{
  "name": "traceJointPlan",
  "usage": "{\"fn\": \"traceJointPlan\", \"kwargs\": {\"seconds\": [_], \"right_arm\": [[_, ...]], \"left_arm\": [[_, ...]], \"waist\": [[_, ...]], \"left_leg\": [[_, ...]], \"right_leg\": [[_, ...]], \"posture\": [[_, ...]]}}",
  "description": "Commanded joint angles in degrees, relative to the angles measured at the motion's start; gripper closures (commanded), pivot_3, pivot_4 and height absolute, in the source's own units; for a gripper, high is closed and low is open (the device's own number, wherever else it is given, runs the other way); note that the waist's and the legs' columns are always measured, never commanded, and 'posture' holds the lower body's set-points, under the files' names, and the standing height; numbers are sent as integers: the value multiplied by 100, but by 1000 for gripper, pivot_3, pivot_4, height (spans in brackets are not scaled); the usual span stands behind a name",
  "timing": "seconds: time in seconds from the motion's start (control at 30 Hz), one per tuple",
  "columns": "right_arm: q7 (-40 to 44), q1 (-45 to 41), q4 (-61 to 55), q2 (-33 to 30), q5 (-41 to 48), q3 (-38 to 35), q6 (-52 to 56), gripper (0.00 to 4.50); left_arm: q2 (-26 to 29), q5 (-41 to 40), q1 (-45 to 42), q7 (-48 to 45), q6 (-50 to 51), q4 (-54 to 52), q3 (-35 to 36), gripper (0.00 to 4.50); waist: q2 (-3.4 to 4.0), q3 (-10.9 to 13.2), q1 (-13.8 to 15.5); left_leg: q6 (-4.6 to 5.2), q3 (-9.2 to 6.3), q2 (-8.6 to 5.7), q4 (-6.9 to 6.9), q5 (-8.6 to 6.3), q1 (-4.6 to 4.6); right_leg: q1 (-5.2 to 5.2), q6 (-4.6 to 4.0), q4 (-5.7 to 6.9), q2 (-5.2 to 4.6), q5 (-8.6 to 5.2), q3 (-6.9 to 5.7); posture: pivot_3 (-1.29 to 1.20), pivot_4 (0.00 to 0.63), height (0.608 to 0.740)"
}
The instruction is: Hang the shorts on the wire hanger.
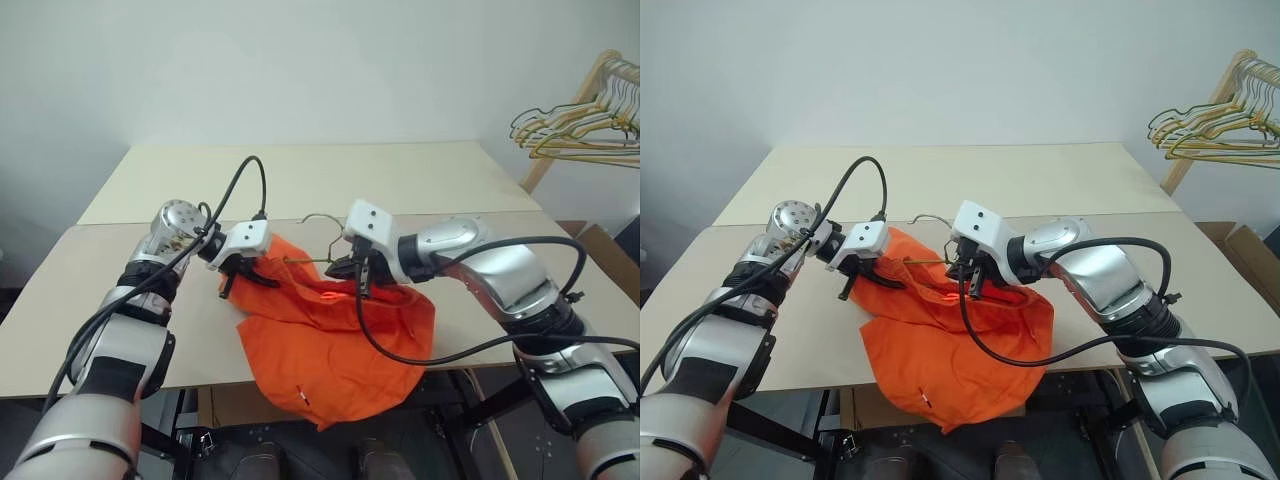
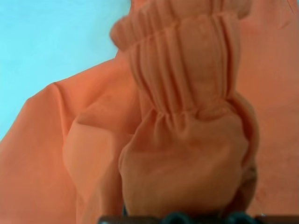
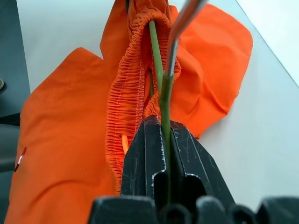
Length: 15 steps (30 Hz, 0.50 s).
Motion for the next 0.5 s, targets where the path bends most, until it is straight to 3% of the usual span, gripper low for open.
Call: {"fn": "traceJointPlan", "kwargs": {"seconds": [0.03, 0.13, 0.43, 0.5], "right_arm": [[60, -1, -7, -23, -155, -179, -286, 4500], [165, 133, -39, -97, -231, -211, -481, 4500], [365, 307, -100, -290, -344, -412, -700, 4500], [394, 301, -112, -318, -335, -458, -694, 4500]], "left_arm": [[30, -191, -170, -51, -69, -194, 219, 3930], [91, -443, -250, -62, 144, -273, 259, 3186], [538, -590, -377, -62, -53, -109, 238, 239], [579, -434, -326, -44, -320, -24, 224, 8]], "waist": [[0, 0, 0], [-1, 0, 1], [0, 0, -6], [0, 0, 3]], "left_leg": [[0, 0, 0, 0, 0, 0], [0, 0, -1, 0, 0, -1], [0, 0, 0, 0, 0, 2], [0, 0, 1, 0, 0, 3]], "right_leg": [[0, 0, 0, 0, 0, 0], [0, 0, 0, 0, 0, 0], [0, 0, 1, 0, -1, 1], [0, -1, 2, 1, -1, 0]], "posture": [[34, 0, 740], [36, 0, 740], [41, 0, 740], [38, 0, 740]]}}
